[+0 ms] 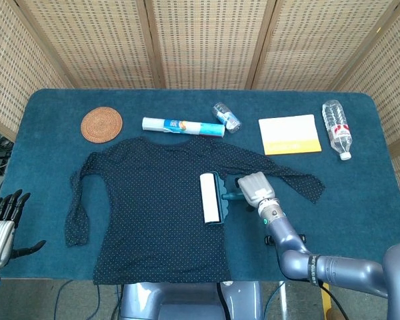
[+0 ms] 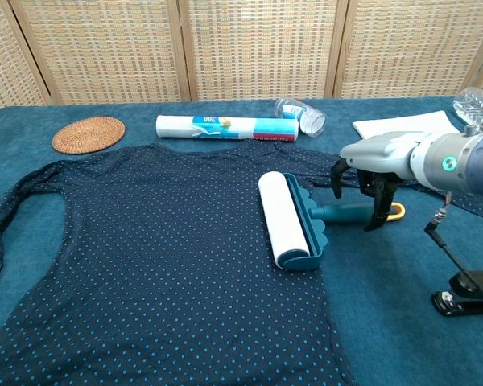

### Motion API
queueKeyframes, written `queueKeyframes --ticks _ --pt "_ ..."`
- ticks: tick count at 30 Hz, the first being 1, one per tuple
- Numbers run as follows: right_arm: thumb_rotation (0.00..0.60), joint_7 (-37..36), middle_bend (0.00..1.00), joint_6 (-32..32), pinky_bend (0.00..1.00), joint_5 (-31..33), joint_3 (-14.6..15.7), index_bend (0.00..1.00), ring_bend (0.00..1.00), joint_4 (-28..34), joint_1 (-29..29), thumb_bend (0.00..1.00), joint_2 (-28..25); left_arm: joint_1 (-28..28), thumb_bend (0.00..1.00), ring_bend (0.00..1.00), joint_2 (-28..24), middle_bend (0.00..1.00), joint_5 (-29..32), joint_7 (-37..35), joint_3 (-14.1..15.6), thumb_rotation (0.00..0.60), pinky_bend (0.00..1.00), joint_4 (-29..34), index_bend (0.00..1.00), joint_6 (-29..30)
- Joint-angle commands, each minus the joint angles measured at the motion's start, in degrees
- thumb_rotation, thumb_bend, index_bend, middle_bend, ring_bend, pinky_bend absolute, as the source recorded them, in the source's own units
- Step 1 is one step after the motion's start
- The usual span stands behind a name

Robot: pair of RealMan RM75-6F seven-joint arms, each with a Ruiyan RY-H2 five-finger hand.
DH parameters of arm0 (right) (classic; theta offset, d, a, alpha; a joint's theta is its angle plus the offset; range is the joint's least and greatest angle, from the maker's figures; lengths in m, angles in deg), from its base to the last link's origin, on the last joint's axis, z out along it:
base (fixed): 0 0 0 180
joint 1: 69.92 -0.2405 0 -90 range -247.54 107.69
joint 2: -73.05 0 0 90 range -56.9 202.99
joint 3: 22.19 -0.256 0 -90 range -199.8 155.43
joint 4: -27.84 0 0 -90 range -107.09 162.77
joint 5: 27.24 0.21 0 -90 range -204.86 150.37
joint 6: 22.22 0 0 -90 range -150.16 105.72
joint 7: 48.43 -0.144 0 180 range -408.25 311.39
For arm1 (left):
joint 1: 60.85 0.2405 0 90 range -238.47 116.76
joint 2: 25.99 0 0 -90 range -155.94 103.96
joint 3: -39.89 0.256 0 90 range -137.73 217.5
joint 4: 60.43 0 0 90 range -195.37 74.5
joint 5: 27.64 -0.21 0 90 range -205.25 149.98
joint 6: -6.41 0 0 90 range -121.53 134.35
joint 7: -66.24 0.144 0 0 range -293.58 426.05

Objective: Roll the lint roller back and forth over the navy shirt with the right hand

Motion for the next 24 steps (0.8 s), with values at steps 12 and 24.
queueKeyframes --ticks 12,24 --pt "0.6 1.9 1.0 1.5 1.0 3.0 2.4 0.44 1.0 -4.3 -2.9 0.42 3.9 -0.1 0.0 0.0 -0.1 0.0 0.1 -0.2 0.1 0.6 0.0 -0.1 0.0 0.0" --pt "0.6 1.3 1.0 0.8 1.0 3.4 3.4 0.54 1.0 -7.7 -3.9 0.61 5.8 -0.3 0.0 0.0 0.0 0.0 0.6 -0.3 0.1 0.6 0.0 -0.3 0.0 -0.3"
